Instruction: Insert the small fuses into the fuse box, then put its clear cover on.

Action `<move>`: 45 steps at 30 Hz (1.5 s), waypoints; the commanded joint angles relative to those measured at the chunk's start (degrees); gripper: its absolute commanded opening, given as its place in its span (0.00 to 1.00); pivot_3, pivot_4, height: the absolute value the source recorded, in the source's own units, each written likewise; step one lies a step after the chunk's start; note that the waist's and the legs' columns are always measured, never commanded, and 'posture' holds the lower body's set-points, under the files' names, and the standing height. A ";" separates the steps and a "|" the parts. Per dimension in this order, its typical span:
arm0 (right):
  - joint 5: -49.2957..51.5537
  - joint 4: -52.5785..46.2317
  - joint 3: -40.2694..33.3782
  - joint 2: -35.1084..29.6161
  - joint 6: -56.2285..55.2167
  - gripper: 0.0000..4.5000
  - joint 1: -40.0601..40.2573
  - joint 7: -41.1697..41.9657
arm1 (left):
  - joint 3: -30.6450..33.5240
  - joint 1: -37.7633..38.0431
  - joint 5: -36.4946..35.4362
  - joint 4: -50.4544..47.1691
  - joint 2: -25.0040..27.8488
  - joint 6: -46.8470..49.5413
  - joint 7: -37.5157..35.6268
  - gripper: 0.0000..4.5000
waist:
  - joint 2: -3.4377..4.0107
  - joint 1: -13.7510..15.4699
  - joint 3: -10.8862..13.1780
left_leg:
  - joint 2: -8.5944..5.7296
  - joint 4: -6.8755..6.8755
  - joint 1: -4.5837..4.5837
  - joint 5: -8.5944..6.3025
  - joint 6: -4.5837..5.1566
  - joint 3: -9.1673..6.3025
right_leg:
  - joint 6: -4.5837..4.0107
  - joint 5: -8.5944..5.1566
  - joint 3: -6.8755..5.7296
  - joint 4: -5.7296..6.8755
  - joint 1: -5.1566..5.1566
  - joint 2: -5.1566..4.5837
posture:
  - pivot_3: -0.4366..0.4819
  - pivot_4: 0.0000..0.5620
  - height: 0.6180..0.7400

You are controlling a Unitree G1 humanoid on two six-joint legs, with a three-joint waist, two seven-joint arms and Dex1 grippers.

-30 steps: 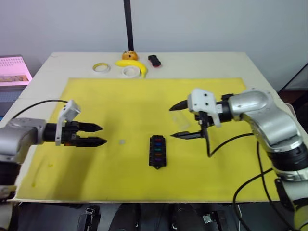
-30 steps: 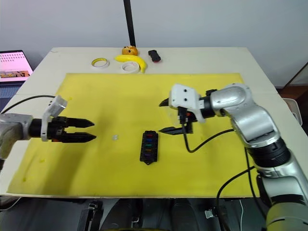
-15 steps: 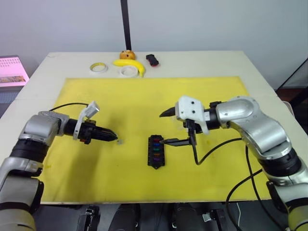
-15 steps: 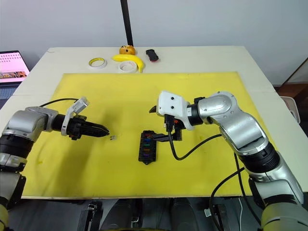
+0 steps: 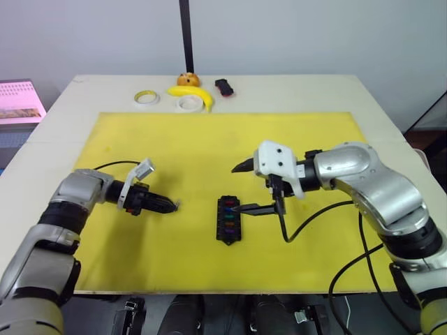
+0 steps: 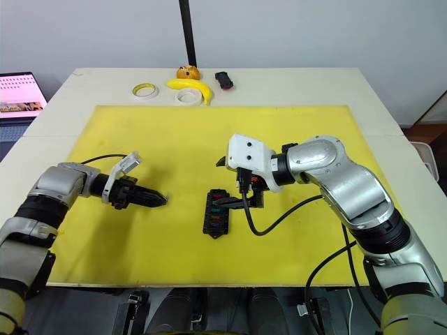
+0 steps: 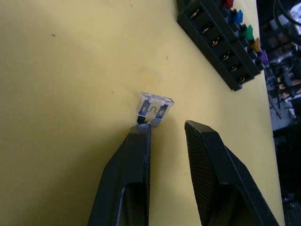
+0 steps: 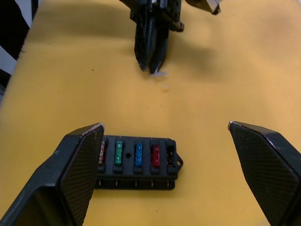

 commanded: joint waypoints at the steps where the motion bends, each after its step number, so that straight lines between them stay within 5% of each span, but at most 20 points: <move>1: 0.49 -1.78 -1.37 -0.82 0.15 1.00 -1.02 -0.46 | 0.37 -1.03 0.66 0.87 -0.60 -1.09 -0.10 0.28 | 0.00 0.06 0.00 | 0.00 0.01 0.00 0.00 0.00 0.00 | 0.00 0.00 0.00 0.00 0.00 0.00 | 0.48 0.27 1.00; 12: 0.91 -1.70 -1.20 -1.12 0.20 1.00 -1.53 -0.62 | 0.08 -0.36 -2.31 -1.34 4.77 -0.54 -0.10 0.28 | 0.00 -0.37 0.00 | 0.03 0.00 0.02 0.00 0.00 -0.02 | 0.00 0.00 0.01 0.05 -0.03 0.01 | 0.48 0.27 1.00; 45: 0.74 -3.15 -0.18 -0.30 1.61 1.00 -2.34 -3.07 | 0.42 -8.85 1.70 11.30 -3.59 -4.96 -0.10 0.28 | -0.01 -0.27 0.00 | 0.02 0.02 0.00 0.00 0.00 0.00 | 0.00 0.00 0.01 0.09 -0.04 0.03 | 0.48 0.27 1.00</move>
